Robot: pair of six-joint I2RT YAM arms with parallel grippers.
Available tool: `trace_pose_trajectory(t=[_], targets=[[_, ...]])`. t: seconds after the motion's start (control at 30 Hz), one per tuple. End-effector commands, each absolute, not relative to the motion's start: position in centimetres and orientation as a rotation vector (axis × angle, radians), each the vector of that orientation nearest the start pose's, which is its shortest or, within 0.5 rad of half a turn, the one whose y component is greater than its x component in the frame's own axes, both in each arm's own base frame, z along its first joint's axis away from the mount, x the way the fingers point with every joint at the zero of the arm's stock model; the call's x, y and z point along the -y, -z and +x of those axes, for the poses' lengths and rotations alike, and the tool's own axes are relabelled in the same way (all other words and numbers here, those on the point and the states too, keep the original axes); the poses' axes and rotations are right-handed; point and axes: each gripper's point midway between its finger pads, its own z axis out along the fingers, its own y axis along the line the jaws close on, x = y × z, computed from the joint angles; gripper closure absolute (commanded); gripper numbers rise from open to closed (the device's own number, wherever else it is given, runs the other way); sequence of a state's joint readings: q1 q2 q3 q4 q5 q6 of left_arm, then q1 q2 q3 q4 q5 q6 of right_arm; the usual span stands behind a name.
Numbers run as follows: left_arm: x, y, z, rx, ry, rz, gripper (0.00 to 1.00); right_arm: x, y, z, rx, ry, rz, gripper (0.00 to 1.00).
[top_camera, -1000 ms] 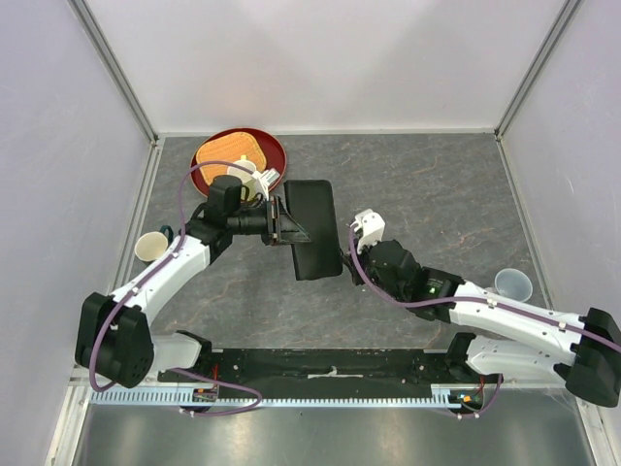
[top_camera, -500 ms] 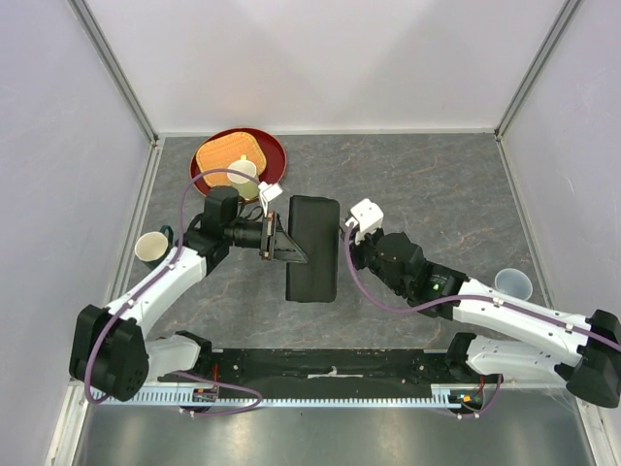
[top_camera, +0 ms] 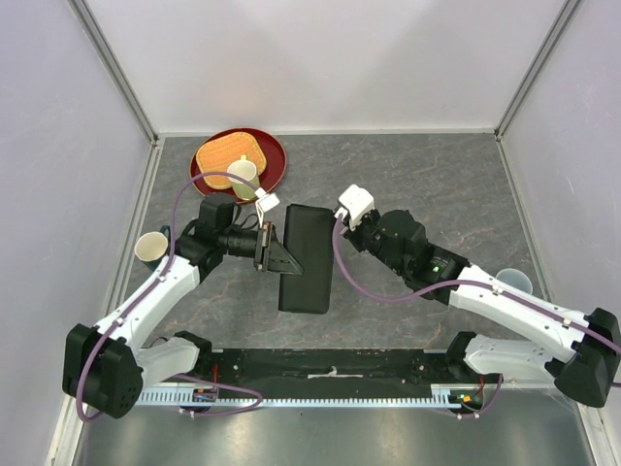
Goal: Sort the hair-cutting tools
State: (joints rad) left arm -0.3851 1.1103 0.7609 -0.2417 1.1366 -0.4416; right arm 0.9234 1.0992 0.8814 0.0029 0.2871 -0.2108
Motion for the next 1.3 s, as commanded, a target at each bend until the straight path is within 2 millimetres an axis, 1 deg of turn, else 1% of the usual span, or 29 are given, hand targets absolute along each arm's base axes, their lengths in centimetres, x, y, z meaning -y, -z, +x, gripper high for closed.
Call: trace_pose_trajectory(t=[0.0,0.07,0.1,0.13,0.17,0.2,0.27,0.3,0.37,0.4,0.47,0.5,0.63,0.67,0.73,0.77,0.83,0.93,0.97,1.13,1.27], targets=[[24.5,-23.7,13.9,-2.042,1.742,0.811,0.98,-24.8,-33.7,30.0,-1.423,-0.168,-0.777,1.0],[24.6,-23.6,14.1,-2.049,1.732,0.804,0.98,-25.1,-34.4,30.5,-1.377,-0.139,-0.843,1.0],[24.6,-23.5,14.1,-2.059,1.738,0.798,0.98,-24.8,-35.4,31.0,-1.353,-0.118,-0.864,1.0],[24.7,-23.4,14.0,-2.062,1.74,0.8,0.98,-25.4,-35.9,30.9,-1.313,-0.136,-0.914,1.0],[24.7,-23.3,14.0,-2.068,1.742,0.797,0.98,-25.3,-36.0,31.5,-1.279,-0.086,-0.967,1.0],[24.7,-23.2,13.9,-2.071,1.74,0.798,0.98,-25.3,-37.0,31.6,-1.244,-0.075,-0.978,1.0],[24.8,-23.1,13.9,-2.074,1.732,0.801,0.98,-25.4,-37.7,32.5,-1.209,-0.045,-1.012,1.0],[24.9,-23.0,13.8,-2.078,1.732,0.803,0.98,-25.2,-39.1,32.9,-1.188,-0.029,-1.0,1.0],[25.1,-22.9,13.6,-2.082,1.732,0.813,0.98,-26.3,-39.6,33.2,-1.145,-0.052,-1.048,1.0],[25.1,-22.8,13.6,-2.088,1.731,0.812,0.98,-26.3,-41.0,33.4,-1.103,-0.027,-1.063,1.0],[25.3,-22.5,13.4,-2.1,1.732,0.817,0.98,-27.0,-40.1,34.0,-1.107,-0.017,-1.131,1.0],[25.4,-22.5,13.4,-2.101,1.732,0.821,0.98,-27.2,-40.7,34.1,-1.081,0.003,-1.167,1.0],[25.7,-22.1,12.9,-2.126,1.726,0.833,0.98,-28.2,-40.8,34.5,-1.026,0.035,-1.258,1.0],[25.8,-21.9,13.0,-2.135,1.722,0.83,0.98,-28.3,-40.7,34.8,-1.02,0.046,-1.269,1.0],[26.0,-21.8,12.7,-2.14,1.722,0.849,0.98,-28.6,-41.6,34.9,-0.983,0.068,-1.286,1.0],[26.1,-21.6,12.6,-2.151,1.715,0.849,0.98,-28.8,-41.6,35.0,-0.973,0.072,-1.298,1.0],[26.3,-21.4,12.3,-2.161,1.709,0.868,0.98,-29.0,-42.1,34.8,-0.937,0.078,-1.317,1.0],[26.5,-21.0,12.0,-2.179,1.696,0.887,0.98,-29.6,-42.2,34.7,-0.903,0.078,-1.372,1.0],[26.6,-21.0,12.1,-2.181,1.688,0.889,0.98,-30.1,-41.9,34.6,-0.886,0.068,-1.402,1.0],[26.9,-20.9,11.8,-2.18,1.682,0.92,0.98,-31.2,-41.8,33.6,-0.844,-0.009,-1.456,1.0],[27.1,-20.9,12.1,-2.186,1.653,0.925,0.98,-32.0,-41.5,32.6,-0.827,-0.094,-1.471,1.0]])
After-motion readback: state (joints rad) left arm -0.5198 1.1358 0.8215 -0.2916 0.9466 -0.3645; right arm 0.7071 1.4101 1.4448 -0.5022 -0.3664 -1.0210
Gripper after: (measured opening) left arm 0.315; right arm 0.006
